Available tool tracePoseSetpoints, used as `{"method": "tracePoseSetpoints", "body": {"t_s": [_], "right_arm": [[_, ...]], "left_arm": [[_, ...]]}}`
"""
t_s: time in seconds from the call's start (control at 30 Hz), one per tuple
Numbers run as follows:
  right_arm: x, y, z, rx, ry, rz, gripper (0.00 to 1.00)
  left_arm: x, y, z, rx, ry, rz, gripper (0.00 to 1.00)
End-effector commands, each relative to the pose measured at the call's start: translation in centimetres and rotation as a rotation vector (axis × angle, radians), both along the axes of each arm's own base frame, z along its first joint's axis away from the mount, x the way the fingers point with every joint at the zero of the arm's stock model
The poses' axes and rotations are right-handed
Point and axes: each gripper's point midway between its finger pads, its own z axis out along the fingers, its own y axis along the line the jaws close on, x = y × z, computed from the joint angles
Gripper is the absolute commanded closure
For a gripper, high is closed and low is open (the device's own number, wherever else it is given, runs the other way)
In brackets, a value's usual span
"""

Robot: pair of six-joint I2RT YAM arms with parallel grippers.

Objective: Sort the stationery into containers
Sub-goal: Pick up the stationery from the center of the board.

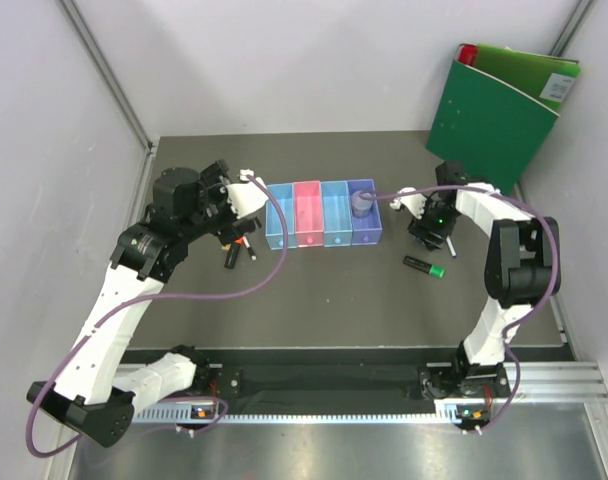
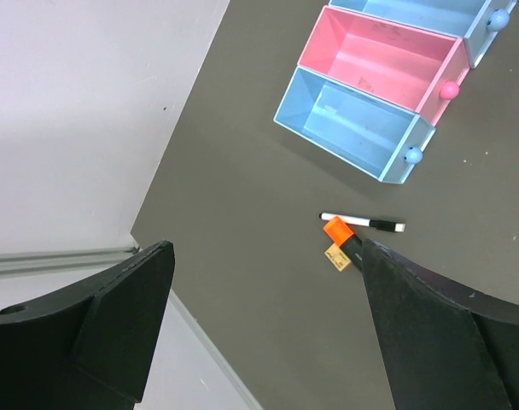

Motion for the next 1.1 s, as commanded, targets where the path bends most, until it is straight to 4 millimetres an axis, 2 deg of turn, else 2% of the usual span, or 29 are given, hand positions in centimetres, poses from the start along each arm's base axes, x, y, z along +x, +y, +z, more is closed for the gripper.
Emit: {"method": "tracePoseSetpoints", "body": {"t_s": [0.0,0.07,0.1,0.17,0.2,0.27,0.3,0.33,0.4,0.43,0.5,0.53,0.6,0.63,0.7,0.83,0.93,1.07], "right_arm": [[1.2,1.2,7.5,0.062,-0.211,-0.02,0.75],[1.4,1.6,9.7,0.094,-0.272,-0.034,0.81],[1.1,1.7,12.0,0.117,-0.331,-0.057,0.82],[0.6,2.3,14.3,0.156,-0.387,-0.059,0.86],[-0.2,2.7,16.4,0.172,-0.44,-0.057,0.87],[-1.3,3.8,18.3,0.193,-0.488,-0.026,0.91],[-2.5,4.1,19.8,0.206,-0.536,-0.019,0.92],[-3.2,5.2,20.6,0.219,-0.56,0.009,0.96],[-4.8,5.9,22.9,0.239,-0.647,0.018,0.98],[-5.6,7.1,23.6,0.255,-0.672,0.051,0.98],[-7.1,7.6,25.1,0.256,-0.743,0.065,0.98],[-7.9,8.8,25.6,0.272,-0.763,0.096,0.97],[-8.7,8.8,26.7,0.267,-0.815,0.095,0.97],[-9.2,9.5,27.1,0.274,-0.831,0.114,0.96],[-9.2,9.1,27.8,0.246,-0.87,0.087,0.96],[-8.9,9.9,29.8,0.244,-0.948,0.08,0.96],[-8.8,11.1,31.0,0.252,-0.978,0.094,0.96],[-8.3,12.2,32.1,0.264,-1.001,0.071,0.96]], "left_arm": [[-0.2,-1.1,2.1,-0.114,-0.015,-0.003,0.05],[-0.4,-1.8,1.8,-0.145,0.028,-0.014,0.05],[-0.5,-2.4,2.1,-0.195,0.055,-0.012,0.05],[-0.9,-3.3,2.2,-0.24,0.096,-0.03,0.05],[-1.0,-4.2,2.7,-0.288,0.127,-0.044,0.05],[-1.3,-5.4,3.0,-0.336,0.166,-0.073,0.05],[-1.4,-6.5,3.4,-0.382,0.205,-0.1,0.05],[-1.6,-7.2,3.8,-0.403,0.221,-0.121,0.05],[-1.4,-8.8,4.5,-0.455,0.278,-0.152,0.05],[-1.9,-10.0,4.8,-0.477,0.309,-0.196,0.05],[-1.5,-11.6,5.9,-0.519,0.349,-0.226,0.05],[-1.9,-12.6,6.3,-0.532,0.37,-0.262,0.05],[-1.7,-14.2,7.5,-0.551,0.382,-0.292,0.05],[-2.1,-15.2,7.8,-0.553,0.387,-0.318,0.05],[-2.0,-16.5,8.7,-0.576,0.393,-0.334,0.05],[-3.2,-19.7,9.1,-0.608,0.447,-0.401,0.04],[-3.9,-21.6,8.4,-0.628,0.518,-0.433,0.05],[-3.8,-23.7,8.0,-0.675,0.569,-0.464,0.05]]}}
